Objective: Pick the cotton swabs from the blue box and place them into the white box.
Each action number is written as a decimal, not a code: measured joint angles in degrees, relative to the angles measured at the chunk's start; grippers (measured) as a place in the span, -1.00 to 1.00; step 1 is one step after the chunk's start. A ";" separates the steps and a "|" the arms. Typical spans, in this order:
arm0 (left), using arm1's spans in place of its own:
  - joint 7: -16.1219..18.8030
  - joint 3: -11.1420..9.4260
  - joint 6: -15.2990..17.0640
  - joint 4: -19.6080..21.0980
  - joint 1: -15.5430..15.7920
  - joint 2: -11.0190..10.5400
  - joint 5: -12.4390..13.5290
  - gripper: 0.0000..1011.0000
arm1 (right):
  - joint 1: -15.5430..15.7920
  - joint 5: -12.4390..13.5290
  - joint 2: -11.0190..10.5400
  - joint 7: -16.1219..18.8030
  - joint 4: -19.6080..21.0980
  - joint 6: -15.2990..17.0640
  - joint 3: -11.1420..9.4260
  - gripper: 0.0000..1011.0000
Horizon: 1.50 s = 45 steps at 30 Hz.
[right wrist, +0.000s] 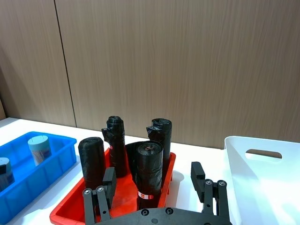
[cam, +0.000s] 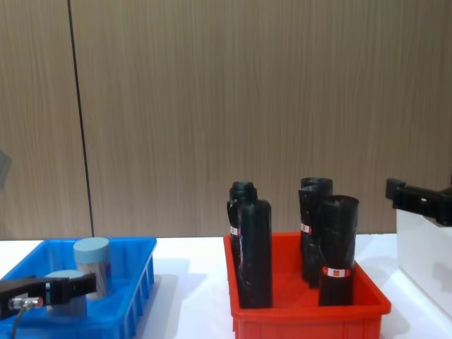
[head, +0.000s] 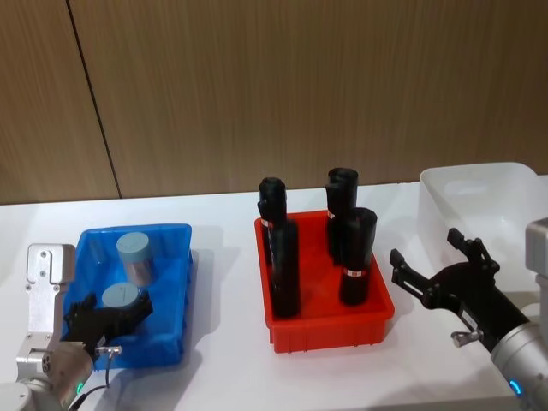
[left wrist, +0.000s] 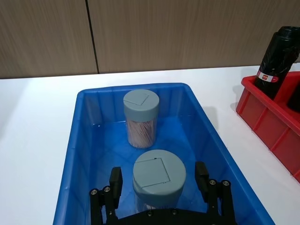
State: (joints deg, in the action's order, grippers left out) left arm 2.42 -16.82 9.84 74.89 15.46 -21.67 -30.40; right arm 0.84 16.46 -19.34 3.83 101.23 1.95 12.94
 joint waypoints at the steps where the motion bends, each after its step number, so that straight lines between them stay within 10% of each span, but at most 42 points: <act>1: -0.33 0.05 -0.20 -0.18 0.07 0.01 0.19 0.96 | 0.00 0.00 0.00 0.00 0.00 0.00 0.00 0.98; 14: -2.06 0.49 -0.91 -1.29 0.59 0.11 1.05 0.32 | 0.00 0.00 0.00 0.00 0.00 0.00 0.00 0.98; 45: -7.76 1.36 -1.58 7.98 1.22 -0.62 4.13 0.30 | 0.00 0.00 0.00 0.00 0.00 0.00 0.00 0.98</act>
State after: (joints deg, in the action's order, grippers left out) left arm -5.34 -15.46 8.26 82.87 16.68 -22.29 -26.27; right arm 0.84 16.46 -19.33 3.83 101.23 1.95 12.94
